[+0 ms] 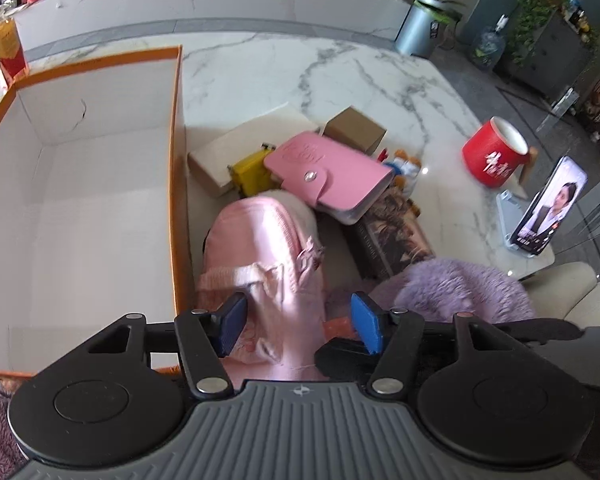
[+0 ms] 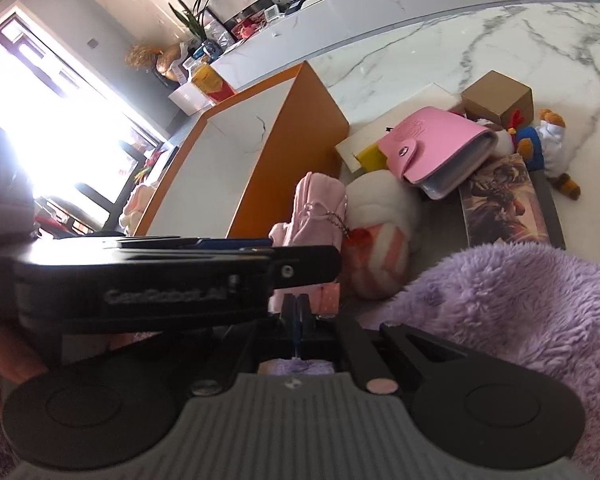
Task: Organize objects
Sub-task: 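Grasp the pink backpack with the left tool while the right tool reaches the pink wallet, then grasp the pink card wallet with the right tool while the left lifts the backpack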
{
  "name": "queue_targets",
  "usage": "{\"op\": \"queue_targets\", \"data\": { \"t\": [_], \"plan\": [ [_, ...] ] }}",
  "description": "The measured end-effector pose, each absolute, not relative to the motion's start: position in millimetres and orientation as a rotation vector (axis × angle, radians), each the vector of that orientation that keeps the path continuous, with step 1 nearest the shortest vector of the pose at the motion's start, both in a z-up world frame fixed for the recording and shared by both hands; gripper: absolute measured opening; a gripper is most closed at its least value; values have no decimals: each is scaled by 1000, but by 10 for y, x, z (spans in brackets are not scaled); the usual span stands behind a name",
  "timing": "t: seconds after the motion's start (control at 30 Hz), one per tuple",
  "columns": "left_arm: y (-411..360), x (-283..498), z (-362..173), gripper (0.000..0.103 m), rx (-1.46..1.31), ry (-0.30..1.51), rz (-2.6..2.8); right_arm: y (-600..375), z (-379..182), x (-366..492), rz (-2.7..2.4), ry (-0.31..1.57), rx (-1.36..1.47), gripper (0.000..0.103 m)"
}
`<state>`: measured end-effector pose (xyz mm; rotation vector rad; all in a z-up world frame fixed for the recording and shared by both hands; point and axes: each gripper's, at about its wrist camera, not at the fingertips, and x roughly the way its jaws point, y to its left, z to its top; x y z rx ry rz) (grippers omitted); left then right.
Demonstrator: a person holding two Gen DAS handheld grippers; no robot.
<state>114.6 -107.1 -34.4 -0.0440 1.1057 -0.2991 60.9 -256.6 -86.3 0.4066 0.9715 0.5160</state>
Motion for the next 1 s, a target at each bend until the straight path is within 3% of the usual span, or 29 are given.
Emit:
{"op": "queue_targets", "data": {
  "t": [0.17,0.43,0.67,0.77,0.83,1.0],
  "plan": [
    [-1179,1137,-446,64,59,1096,-262,-2570,-872,603,511,980,393,1],
    [-1139,1127,-428,30,106,1057,-270,-2670,-806,560,463,980,305,4],
    [-997,1094,-93,23,49,929,-315,-2702,-631,699,365,917,82,5],
    [-931,1115,99,23,27,878,-327,-2579,-606,824,353,885,-94,14],
    [-870,1140,206,23,9,853,-336,-2464,-621,913,354,859,-234,27],
    [-672,1250,383,23,-75,828,-363,-2077,-780,1037,371,778,-621,34]
  ]
}}
